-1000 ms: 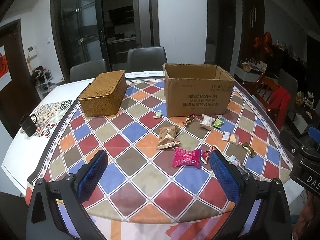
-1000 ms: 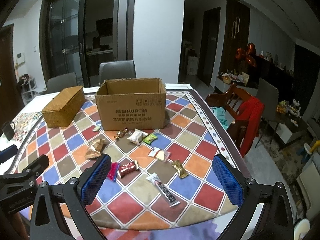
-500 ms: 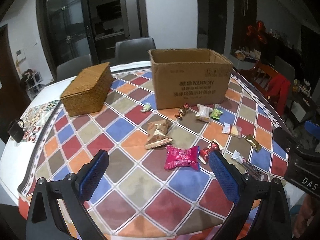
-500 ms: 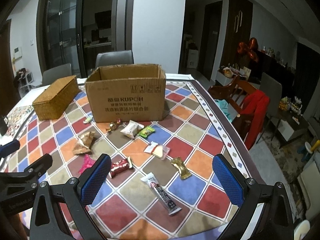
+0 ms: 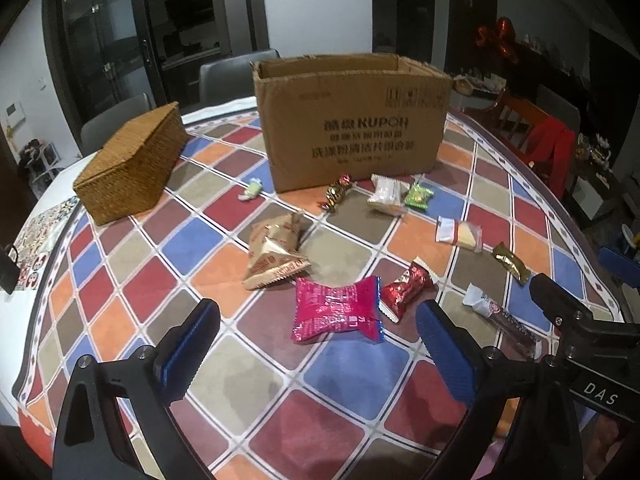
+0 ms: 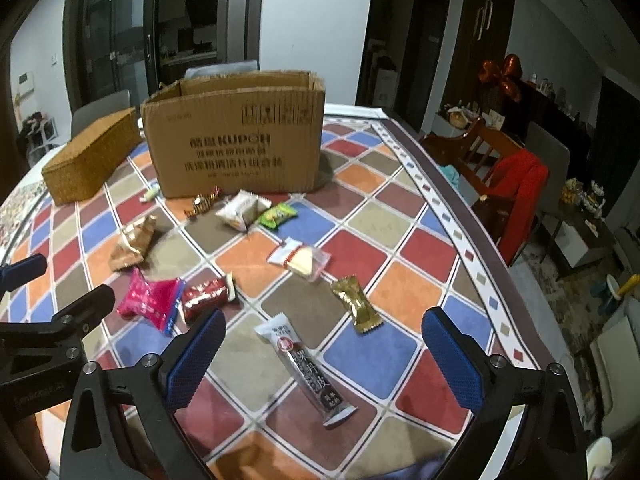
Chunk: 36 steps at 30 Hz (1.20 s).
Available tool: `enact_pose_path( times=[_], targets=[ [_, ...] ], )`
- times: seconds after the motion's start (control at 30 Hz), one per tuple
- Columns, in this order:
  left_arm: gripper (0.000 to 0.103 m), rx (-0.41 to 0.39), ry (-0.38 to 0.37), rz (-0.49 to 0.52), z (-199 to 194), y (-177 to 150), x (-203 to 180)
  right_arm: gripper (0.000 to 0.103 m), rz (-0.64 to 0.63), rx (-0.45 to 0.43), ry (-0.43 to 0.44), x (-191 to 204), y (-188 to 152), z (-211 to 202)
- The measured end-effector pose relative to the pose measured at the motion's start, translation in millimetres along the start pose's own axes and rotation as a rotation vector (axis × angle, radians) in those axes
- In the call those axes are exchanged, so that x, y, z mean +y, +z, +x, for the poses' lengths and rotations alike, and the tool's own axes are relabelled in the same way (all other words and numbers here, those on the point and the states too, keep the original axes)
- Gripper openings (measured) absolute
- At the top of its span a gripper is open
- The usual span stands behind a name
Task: Organize snacks
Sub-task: 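Grasp the pink packet with the left tool while the right tool grasps the white-black bar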
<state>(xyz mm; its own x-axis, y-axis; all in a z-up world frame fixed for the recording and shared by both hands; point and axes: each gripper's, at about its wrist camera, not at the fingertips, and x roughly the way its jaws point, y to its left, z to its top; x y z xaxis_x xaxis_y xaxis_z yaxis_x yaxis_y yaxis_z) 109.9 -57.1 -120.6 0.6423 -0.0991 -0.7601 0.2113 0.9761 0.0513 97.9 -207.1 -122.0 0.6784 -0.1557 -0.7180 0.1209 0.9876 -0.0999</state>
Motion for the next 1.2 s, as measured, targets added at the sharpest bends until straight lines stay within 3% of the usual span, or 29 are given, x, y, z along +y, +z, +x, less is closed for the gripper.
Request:
enact_pose_path(
  times=[0.57, 1.03, 1.2],
  targets=[
    [0.092, 0.067, -0.017, 0.042, 55, -8, -6, 0.076, -0.042, 0.103, 0.034, 13, -23, 48],
    [0.079, 0.124, -0.021, 0.052, 82, -13, -12, 0.045, -0.033, 0.200, 0.081, 13, -36, 74],
    [0.072, 0.142, -0.052, 0.045, 87, -13, -10, 0.035, -0.050, 0.207, 0.096, 18, -35, 74]
  ],
)
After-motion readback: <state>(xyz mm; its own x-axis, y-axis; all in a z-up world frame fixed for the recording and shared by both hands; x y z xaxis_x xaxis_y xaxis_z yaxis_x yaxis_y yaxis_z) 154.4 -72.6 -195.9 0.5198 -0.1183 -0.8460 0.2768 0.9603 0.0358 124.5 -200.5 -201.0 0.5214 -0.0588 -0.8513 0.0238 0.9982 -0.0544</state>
